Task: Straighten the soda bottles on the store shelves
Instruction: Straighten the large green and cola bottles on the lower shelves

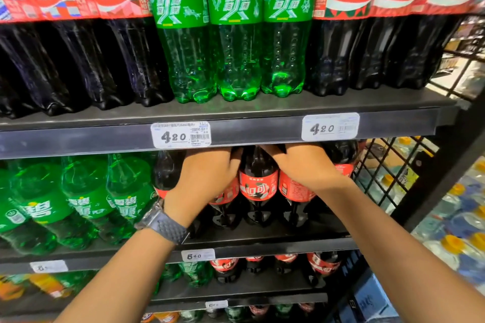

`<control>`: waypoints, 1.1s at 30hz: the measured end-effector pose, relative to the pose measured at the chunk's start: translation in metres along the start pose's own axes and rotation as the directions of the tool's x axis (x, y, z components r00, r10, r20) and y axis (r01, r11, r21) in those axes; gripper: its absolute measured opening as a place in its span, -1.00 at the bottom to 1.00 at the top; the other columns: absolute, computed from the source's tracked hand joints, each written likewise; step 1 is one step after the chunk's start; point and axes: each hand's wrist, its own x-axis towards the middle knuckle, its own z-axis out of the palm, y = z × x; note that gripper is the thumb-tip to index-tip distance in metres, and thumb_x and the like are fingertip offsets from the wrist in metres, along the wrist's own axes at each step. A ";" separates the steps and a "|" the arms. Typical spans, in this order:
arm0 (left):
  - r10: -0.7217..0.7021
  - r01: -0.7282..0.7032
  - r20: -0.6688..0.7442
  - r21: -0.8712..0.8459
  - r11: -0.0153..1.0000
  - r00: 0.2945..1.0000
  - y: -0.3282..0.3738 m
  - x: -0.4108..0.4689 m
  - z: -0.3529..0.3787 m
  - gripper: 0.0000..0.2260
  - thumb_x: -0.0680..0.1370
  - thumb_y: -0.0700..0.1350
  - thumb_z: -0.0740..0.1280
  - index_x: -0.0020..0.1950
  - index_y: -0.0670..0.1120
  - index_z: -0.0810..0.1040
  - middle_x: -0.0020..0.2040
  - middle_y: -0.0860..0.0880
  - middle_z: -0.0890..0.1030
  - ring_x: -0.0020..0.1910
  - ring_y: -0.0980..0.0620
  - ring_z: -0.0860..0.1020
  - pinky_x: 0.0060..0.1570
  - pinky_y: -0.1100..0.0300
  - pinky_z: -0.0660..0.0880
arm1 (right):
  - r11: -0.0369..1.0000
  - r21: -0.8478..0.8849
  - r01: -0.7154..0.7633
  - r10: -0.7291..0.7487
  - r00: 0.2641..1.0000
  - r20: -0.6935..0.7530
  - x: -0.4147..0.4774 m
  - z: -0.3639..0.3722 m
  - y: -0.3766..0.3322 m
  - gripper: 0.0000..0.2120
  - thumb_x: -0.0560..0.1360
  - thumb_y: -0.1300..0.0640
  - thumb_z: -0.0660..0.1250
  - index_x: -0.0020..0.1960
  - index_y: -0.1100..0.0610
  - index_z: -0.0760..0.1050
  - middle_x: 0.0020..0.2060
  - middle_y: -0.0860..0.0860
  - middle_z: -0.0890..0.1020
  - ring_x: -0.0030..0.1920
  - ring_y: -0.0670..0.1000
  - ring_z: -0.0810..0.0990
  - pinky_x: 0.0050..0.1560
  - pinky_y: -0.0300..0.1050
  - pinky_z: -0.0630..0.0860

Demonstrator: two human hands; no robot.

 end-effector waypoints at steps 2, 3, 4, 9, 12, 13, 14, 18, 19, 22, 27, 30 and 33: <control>0.099 -0.099 -0.001 0.009 0.995 0.995 0.019 -0.002 0.003 -0.69 0.57 0.07 0.20 0.24 -0.04 0.48 0.14 -0.16 0.59 0.04 -0.24 0.55 -0.12 0.03 0.49 | 0.992 -0.057 0.111 -0.121 0.962 -0.245 -0.013 -0.002 0.019 -0.64 0.57 -0.11 0.19 0.26 0.06 0.46 0.03 0.10 0.63 -0.02 0.19 0.56 -0.11 -0.15 0.35; 0.092 -0.091 0.019 -0.032 0.995 0.996 0.025 -0.001 0.005 -0.69 0.58 0.08 0.19 0.24 -0.05 0.46 0.13 -0.16 0.59 0.04 -0.24 0.55 -0.12 0.03 0.48 | 0.983 -0.063 0.174 -0.185 0.920 -0.345 -0.019 -0.004 0.028 -0.71 0.55 -0.02 0.24 0.17 0.11 0.53 -0.08 0.10 0.65 -0.09 0.18 0.59 -0.17 -0.18 0.31; 0.052 -0.047 0.060 -0.076 0.996 0.997 0.030 0.003 0.007 -0.68 0.59 0.10 0.17 0.22 -0.06 0.46 0.10 -0.17 0.60 0.01 -0.25 0.56 -0.14 0.04 0.45 | 0.975 -0.073 0.208 -0.219 0.875 -0.432 -0.024 -0.006 0.036 -0.76 0.53 0.03 0.27 0.07 0.15 0.57 -0.17 0.09 0.66 -0.15 0.17 0.60 -0.19 -0.17 0.31; -0.207 0.311 0.500 -0.134 0.941 0.841 0.042 0.024 0.019 -0.58 0.64 0.10 0.06 0.15 -0.17 0.55 0.12 -0.18 0.60 0.10 -0.17 0.54 -0.08 0.13 0.31 | 0.989 0.114 -0.092 0.131 0.905 -0.405 -0.015 -0.010 0.056 -0.42 0.37 -0.33 0.34 0.14 0.11 0.58 -0.04 0.07 0.69 -0.01 0.11 0.62 0.03 -0.07 0.53; -0.204 0.255 0.534 -0.023 0.967 0.820 0.044 0.032 0.022 -0.63 0.65 0.05 0.07 0.21 -0.14 0.53 0.23 -0.13 0.54 0.21 -0.13 0.49 0.04 0.13 0.30 | 0.978 0.041 -0.206 0.209 0.938 -0.276 -0.007 -0.007 0.054 -0.24 0.28 -0.51 0.20 0.13 0.10 0.56 -0.05 0.08 0.69 -0.02 0.11 0.63 -0.02 -0.12 0.50; -0.219 0.265 0.549 -0.005 0.964 0.807 0.044 0.034 0.022 -0.64 0.66 0.06 0.07 0.21 -0.13 0.53 0.24 -0.12 0.54 0.22 -0.13 0.48 0.04 0.14 0.29 | 0.984 0.020 -0.178 0.177 0.944 -0.279 -0.005 -0.006 0.053 -0.26 0.32 -0.48 0.20 0.24 0.05 0.51 0.08 0.04 0.66 0.10 0.09 0.59 0.03 -0.15 0.44; -0.227 0.270 0.556 0.005 0.963 0.800 0.043 0.036 0.024 -0.65 0.66 0.05 0.06 0.20 -0.12 0.53 0.24 -0.12 0.54 0.22 -0.12 0.48 0.03 0.14 0.28 | 0.987 0.062 -0.150 0.162 0.944 -0.286 -0.003 -0.005 0.052 -0.27 0.35 -0.43 0.24 0.35 0.01 0.43 0.20 0.00 0.60 0.22 0.06 0.52 0.13 -0.16 0.40; -0.174 0.189 0.418 0.005 0.982 0.892 0.050 0.028 0.024 -0.67 0.64 0.02 0.09 0.15 -0.15 0.54 0.15 -0.16 0.59 0.11 -0.19 0.54 -0.03 0.10 0.36 | 0.956 0.274 -0.105 0.171 0.959 -0.227 -0.005 -0.011 0.054 -0.38 0.35 -0.33 0.37 0.29 -0.02 0.46 0.06 -0.04 0.66 0.06 0.03 0.60 0.13 -0.08 0.48; -0.124 0.126 0.309 0.012 0.992 0.943 0.055 0.023 0.022 -0.66 0.64 0.05 0.09 0.12 -0.14 0.55 0.08 -0.17 0.61 0.04 -0.21 0.56 -0.09 0.08 0.39 | 0.930 0.356 -0.091 0.173 0.963 -0.205 -0.009 -0.013 0.057 -0.48 0.36 -0.27 0.41 0.22 -0.03 0.51 -0.01 -0.12 0.66 0.00 -0.08 0.61 0.07 -0.17 0.50; 0.065 -0.065 0.000 -0.058 0.996 0.998 0.076 0.016 0.019 -0.66 0.59 0.16 0.16 0.18 -0.04 0.52 0.03 -0.15 0.64 -0.03 -0.24 0.59 -0.13 0.03 0.50 | 0.874 0.470 -0.125 0.312 0.886 -0.344 -0.015 -0.019 0.083 -0.83 0.41 0.15 0.39 -0.34 0.17 0.54 -0.45 -0.15 0.60 -0.44 -0.21 0.56 -0.39 -0.07 0.45; 0.087 -0.058 0.152 -0.186 0.981 0.985 0.106 0.022 0.025 -0.63 0.61 0.11 0.15 0.33 -0.06 0.40 0.23 -0.16 0.54 0.12 -0.23 0.52 -0.05 0.04 0.46 | 0.863 0.419 -0.284 0.468 0.762 -0.447 -0.022 -0.032 0.134 -0.60 0.36 0.35 0.24 -0.52 0.13 0.12 -0.62 -0.03 0.20 -0.58 -0.03 0.16 -0.47 -0.08 0.11; -0.013 0.088 0.356 -0.197 0.977 0.934 0.115 0.033 0.023 -0.65 0.63 0.05 0.10 0.32 -0.11 0.41 0.27 -0.21 0.52 0.15 -0.25 0.51 0.03 0.06 0.41 | 0.859 0.411 -0.306 0.467 0.797 -0.382 -0.020 -0.029 0.156 -0.59 0.42 0.23 0.30 -0.52 0.17 0.21 -0.64 -0.05 0.27 -0.59 -0.07 0.24 -0.50 -0.08 0.20; -0.067 0.223 0.580 -0.201 0.954 0.812 0.114 0.046 0.021 -0.59 0.67 0.03 0.02 0.34 -0.17 0.45 0.31 -0.19 0.49 0.21 -0.15 0.48 0.15 0.07 0.37 | 0.825 0.492 -0.278 0.467 0.825 -0.317 -0.011 -0.026 0.156 -0.60 0.38 -0.03 0.42 -0.39 0.27 0.44 -0.58 -0.09 0.44 -0.55 -0.13 0.37 -0.47 -0.21 0.32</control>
